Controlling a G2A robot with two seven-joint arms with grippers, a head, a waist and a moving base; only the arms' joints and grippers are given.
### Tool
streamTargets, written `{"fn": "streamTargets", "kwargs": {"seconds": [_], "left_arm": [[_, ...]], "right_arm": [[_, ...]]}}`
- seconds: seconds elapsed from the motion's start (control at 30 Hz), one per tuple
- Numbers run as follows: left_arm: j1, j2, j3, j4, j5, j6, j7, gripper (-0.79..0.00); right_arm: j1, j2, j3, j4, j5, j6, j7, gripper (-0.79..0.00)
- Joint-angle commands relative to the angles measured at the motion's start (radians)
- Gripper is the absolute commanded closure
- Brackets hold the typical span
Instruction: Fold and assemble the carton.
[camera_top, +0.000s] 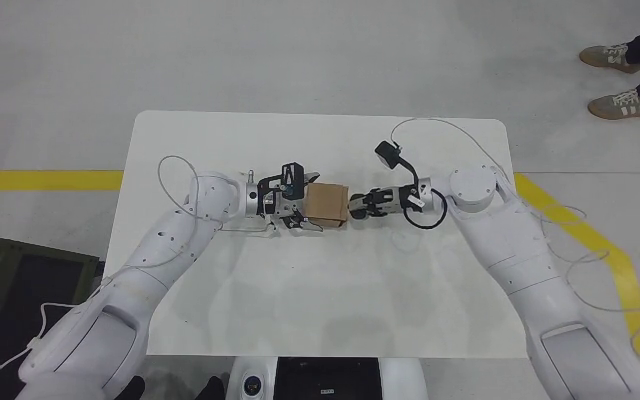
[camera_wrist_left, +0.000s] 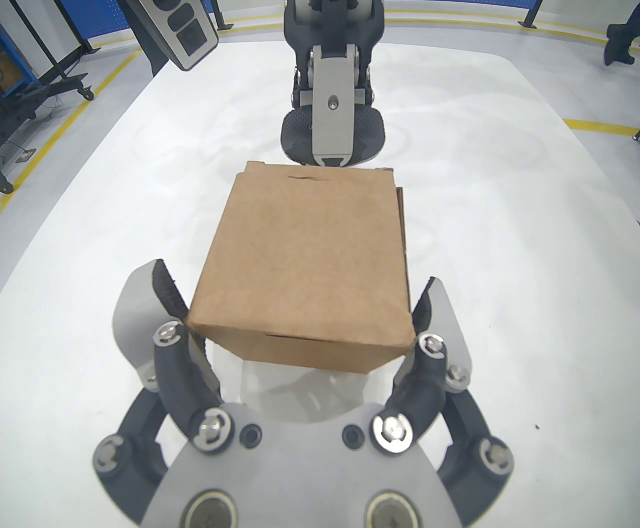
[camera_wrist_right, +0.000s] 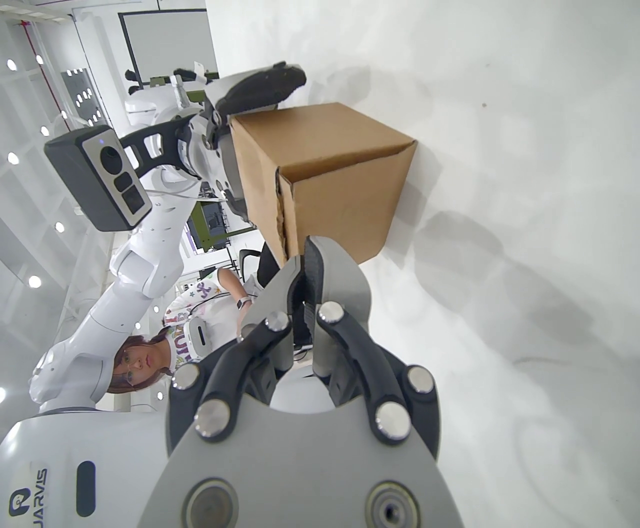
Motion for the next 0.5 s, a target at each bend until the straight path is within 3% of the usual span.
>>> {"fn": "streamTargets", "kwargs": {"seconds": [0.0,0.47], "left_arm": [[0.000,0.000,0.000,-0.001,-0.001,-0.002,0.001,-0.785],[0.001,0.000,0.001,-0.005,0.003,-0.001,0.000,-0.785]], "right_arm": [[0.004,-0.003,-0.009,0.001,0.000,0.001,0.002,0.000],[0.049,-0.027,-0.061,0.052,0.024,-0.019,0.003,0.000]]}}
